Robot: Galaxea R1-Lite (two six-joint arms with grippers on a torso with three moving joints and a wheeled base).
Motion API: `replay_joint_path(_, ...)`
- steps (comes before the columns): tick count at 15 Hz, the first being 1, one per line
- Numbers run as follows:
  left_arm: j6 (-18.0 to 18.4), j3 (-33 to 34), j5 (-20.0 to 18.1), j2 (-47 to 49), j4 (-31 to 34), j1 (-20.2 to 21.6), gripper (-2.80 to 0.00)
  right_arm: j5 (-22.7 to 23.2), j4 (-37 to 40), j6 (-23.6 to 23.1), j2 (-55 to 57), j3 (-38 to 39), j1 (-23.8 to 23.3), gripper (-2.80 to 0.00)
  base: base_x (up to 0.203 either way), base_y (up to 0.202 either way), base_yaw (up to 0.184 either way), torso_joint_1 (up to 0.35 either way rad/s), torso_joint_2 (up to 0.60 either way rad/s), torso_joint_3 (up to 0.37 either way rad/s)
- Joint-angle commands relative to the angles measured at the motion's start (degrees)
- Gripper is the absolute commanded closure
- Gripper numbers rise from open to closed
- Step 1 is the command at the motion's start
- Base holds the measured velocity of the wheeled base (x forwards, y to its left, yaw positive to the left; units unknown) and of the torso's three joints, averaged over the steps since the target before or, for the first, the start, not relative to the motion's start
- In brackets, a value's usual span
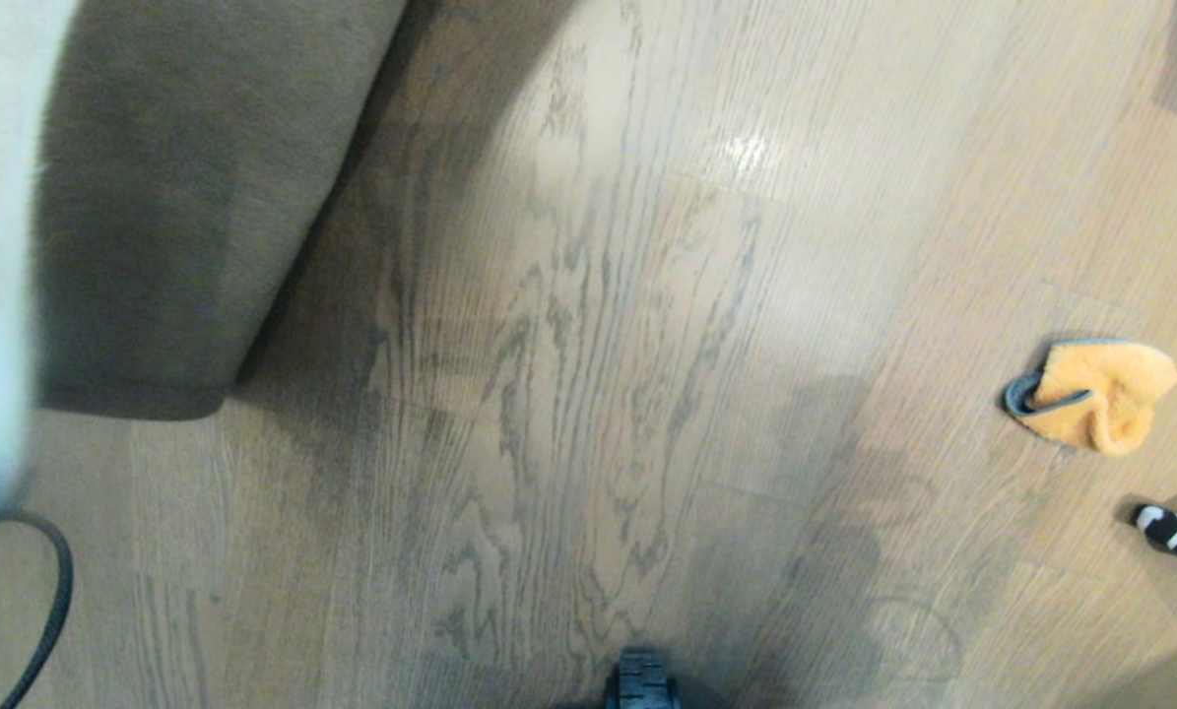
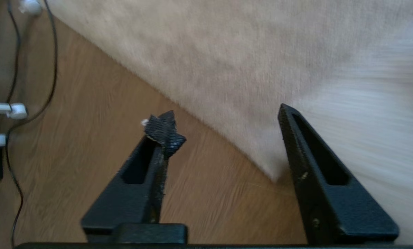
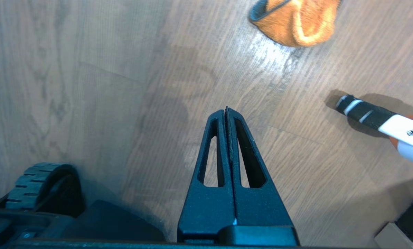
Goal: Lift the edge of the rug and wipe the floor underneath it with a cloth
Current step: Lay down the carpet
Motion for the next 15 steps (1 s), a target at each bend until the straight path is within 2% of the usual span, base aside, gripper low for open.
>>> replay_joint_path(1, -0.04, -0.42, -1.45, -4.75, 3.18, -2.5, -2.8, 0.05, -0.04, -0.02, 0.09, 0.0, -0.01, 0.0, 0.0, 0.0, 0.0, 0.0, 0.0, 0.0)
replay_joint_path(8, 0.61, -0.42, -1.45, -6.07, 7.94, -3.46, -2.8, 0.05, -0.04, -0.02, 0.09, 0.0, -0.01, 0.0, 0.0, 0.0, 0.0, 0.0, 0.0, 0.0)
replay_joint_path(10, 0.62, -0.42, -1.81, -6.84, 13.1, -3.84, -2.8, 0.05, -0.04, -0.02, 0.01, 0.0, -0.01, 0.0, 0.0, 0.0, 0.0, 0.0, 0.0, 0.0)
replay_joint_path(13, 0.08, -0.42, -5.2, -9.67, 23.83, -9.63, -2.8, 0.05, -0.04, -0.02, 0.09, 0.0, -0.01, 0.0, 0.0, 0.0, 0.0, 0.0, 0.0, 0.0)
replay_joint_path(14, 0.0, -0.45, -5.71, -10.83, 27.69, -12.17, 0.0, 0.05, -0.04, -0.02, 0.09, 0.0, -0.01, 0.0, 0.0, 0.0, 0.0, 0.0, 0.0, 0.0)
replay_joint_path(15, -0.05, -0.53, -6.0, -11.85, 30.91, -14.83, 0.0, 0.05, -0.04, -0.02, 0.09, 0.0, -0.01, 0.0, 0.0, 0.0, 0.0, 0.0, 0.0, 0.0)
